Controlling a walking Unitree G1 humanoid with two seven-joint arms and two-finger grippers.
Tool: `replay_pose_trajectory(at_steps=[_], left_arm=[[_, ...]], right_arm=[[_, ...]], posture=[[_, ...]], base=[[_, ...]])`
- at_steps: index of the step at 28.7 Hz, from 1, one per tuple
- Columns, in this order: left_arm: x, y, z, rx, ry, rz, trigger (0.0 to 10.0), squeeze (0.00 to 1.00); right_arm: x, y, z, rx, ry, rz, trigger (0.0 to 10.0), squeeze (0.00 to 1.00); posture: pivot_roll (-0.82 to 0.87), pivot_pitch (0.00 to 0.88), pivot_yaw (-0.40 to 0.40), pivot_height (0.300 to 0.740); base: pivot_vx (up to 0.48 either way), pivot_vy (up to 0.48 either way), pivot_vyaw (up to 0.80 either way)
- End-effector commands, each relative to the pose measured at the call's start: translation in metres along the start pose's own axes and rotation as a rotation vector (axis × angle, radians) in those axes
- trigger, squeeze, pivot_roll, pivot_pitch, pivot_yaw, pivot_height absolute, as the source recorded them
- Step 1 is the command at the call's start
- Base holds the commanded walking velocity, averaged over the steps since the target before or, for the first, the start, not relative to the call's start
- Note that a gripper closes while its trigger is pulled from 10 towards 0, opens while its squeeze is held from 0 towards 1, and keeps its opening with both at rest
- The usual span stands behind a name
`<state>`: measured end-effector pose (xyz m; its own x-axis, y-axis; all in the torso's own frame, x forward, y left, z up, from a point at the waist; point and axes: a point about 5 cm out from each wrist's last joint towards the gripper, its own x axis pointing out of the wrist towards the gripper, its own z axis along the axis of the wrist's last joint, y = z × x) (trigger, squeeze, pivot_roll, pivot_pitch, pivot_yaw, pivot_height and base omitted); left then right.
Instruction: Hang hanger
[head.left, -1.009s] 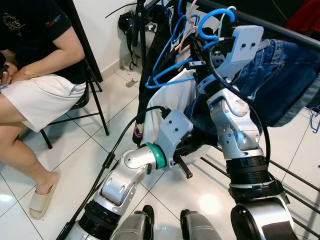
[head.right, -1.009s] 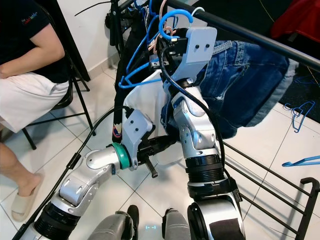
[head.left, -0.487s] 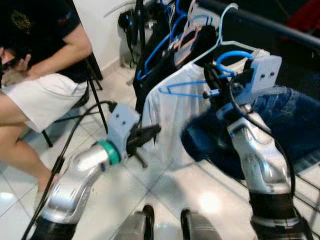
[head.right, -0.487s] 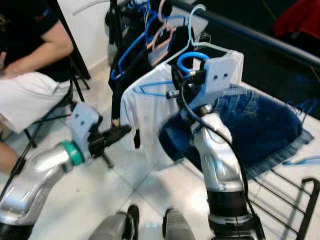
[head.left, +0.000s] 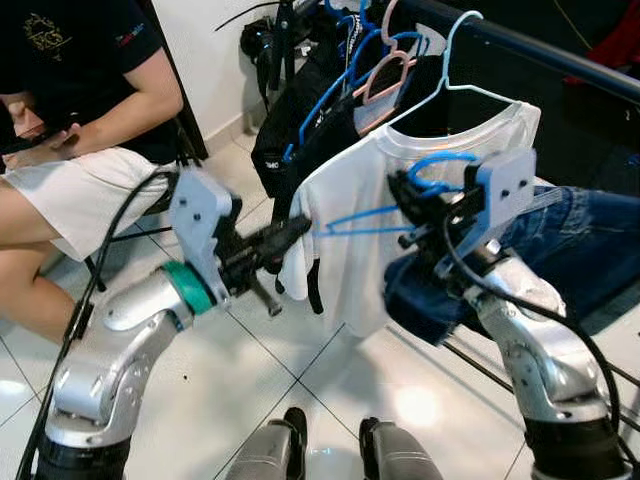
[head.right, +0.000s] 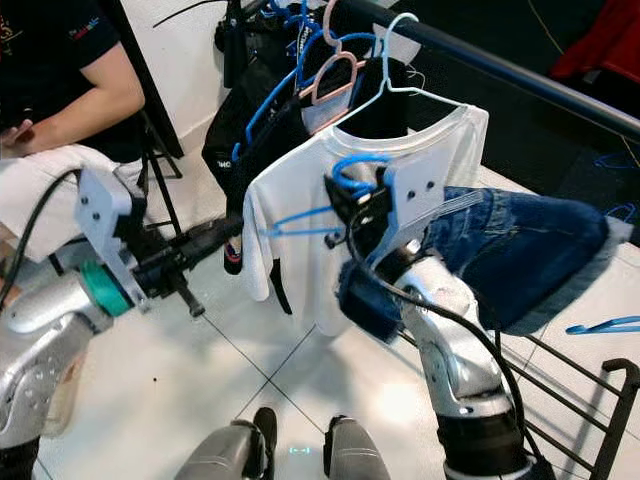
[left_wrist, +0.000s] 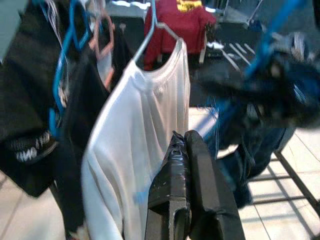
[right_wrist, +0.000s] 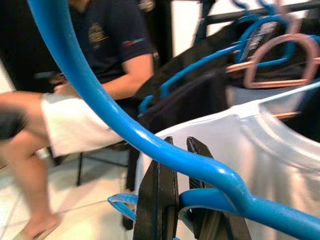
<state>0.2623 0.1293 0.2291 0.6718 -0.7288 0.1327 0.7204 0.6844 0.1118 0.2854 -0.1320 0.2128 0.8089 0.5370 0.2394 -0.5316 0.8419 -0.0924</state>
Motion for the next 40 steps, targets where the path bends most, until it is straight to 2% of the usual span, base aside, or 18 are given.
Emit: replay_pose_trajectory(at_steps=[1, 4, 7, 13, 15, 17, 20, 25, 28, 35, 37, 39, 40], left_arm=[[0.002, 0.006, 0.006, 0.001, -0.027, 0.034, 10.0, 0.00], [0.005, 0.011, 0.013, 0.003, -0.053, 0.062, 10.0, 0.00], [0.011, 0.018, 0.028, 0.009, -0.108, 0.081, 10.0, 0.00], [0.018, 0.026, 0.027, 0.042, -0.094, 0.102, 10.0, 0.00], [0.023, 0.024, 0.022, 0.107, -0.058, 0.062, 10.0, 0.00], [0.023, 0.024, 0.022, 0.107, -0.058, 0.062, 10.0, 0.00], [0.032, 0.016, 0.013, 0.174, -0.014, -0.021, 10.0, 0.00], [0.039, 0.005, -0.001, 0.188, 0.033, -0.116, 10.0, 0.00], [0.049, -0.008, -0.025, 0.178, 0.092, -0.201, 10.0, 0.00], [0.053, -0.012, -0.031, 0.145, 0.094, -0.213, 10.0, 0.00], [0.051, -0.010, -0.032, 0.103, 0.091, -0.193, 10.0, 0.00], [0.046, -0.005, -0.034, 0.096, 0.101, -0.160, 10.0, 0.00], [0.039, 0.003, -0.037, 0.098, 0.115, -0.111, 10.0, 0.00]], right_arm=[[-0.005, 0.004, 0.007, -0.019, -0.012, 0.040, 10.0, 0.00], [-0.010, 0.004, 0.005, -0.014, 0.003, 0.044, 10.0, 0.00], [-0.025, 0.007, 0.003, 0.006, 0.037, 0.052, 10.0, 0.00], [-0.034, 0.015, 0.004, 0.016, 0.055, 0.106, 10.0, 0.00], [-0.039, 0.020, 0.005, 0.020, 0.067, 0.150, 10.0, 0.00], [-0.039, 0.020, 0.005, 0.020, 0.067, 0.150, 10.0, 0.00], [-0.042, 0.025, 0.006, 0.030, 0.082, 0.207, 10.0, 0.00], [-0.044, 0.031, 0.005, 0.043, 0.100, 0.273, 10.0, 0.00], [-0.046, 0.036, 0.004, 0.054, 0.131, 0.359, 10.0, 0.00], [-0.049, 0.038, 0.003, 0.063, 0.159, 0.419, 10.0, 0.00], [-0.048, 0.036, -0.001, 0.080, 0.176, 0.452, 10.0, 0.00], [-0.044, 0.035, -0.003, 0.091, 0.177, 0.468, 10.0, 0.00], [-0.038, 0.036, -0.004, 0.110, 0.172, 0.493, 10.0, 0.00]], posture=[[-0.08, 0.142, 0.080, 0.740], [-0.08, 0.141, 0.081, 0.740], [-0.09, 0.142, 0.091, 0.740], [-0.10, 0.140, 0.102, 0.740], [-0.10, 0.139, 0.105, 0.740], [-0.10, 0.139, 0.105, 0.740], [-0.10, 0.136, 0.107, 0.740], [-0.10, 0.131, 0.111, 0.740], [-0.11, 0.129, 0.110, 0.740], [-0.11, 0.129, 0.110, 0.740], [-0.11, 0.123, 0.111, 0.740], [-0.09, 0.123, 0.109, 0.740], [-0.08, 0.125, 0.106, 0.740]], base=[[0.000, 0.000, 0.00], [0.000, 0.000, 0.00], [0.000, 0.000, 0.00], [0.000, 0.000, 0.00], [0.000, 0.000, 0.00], [0.000, 0.000, 0.00], [0.000, 0.000, 0.00], [0.000, 0.000, 0.00], [0.000, 0.000, 0.00], [0.000, 0.000, 0.00], [0.000, 0.000, 0.00], [0.000, 0.000, 0.00], [0.000, 0.000, 0.00]])
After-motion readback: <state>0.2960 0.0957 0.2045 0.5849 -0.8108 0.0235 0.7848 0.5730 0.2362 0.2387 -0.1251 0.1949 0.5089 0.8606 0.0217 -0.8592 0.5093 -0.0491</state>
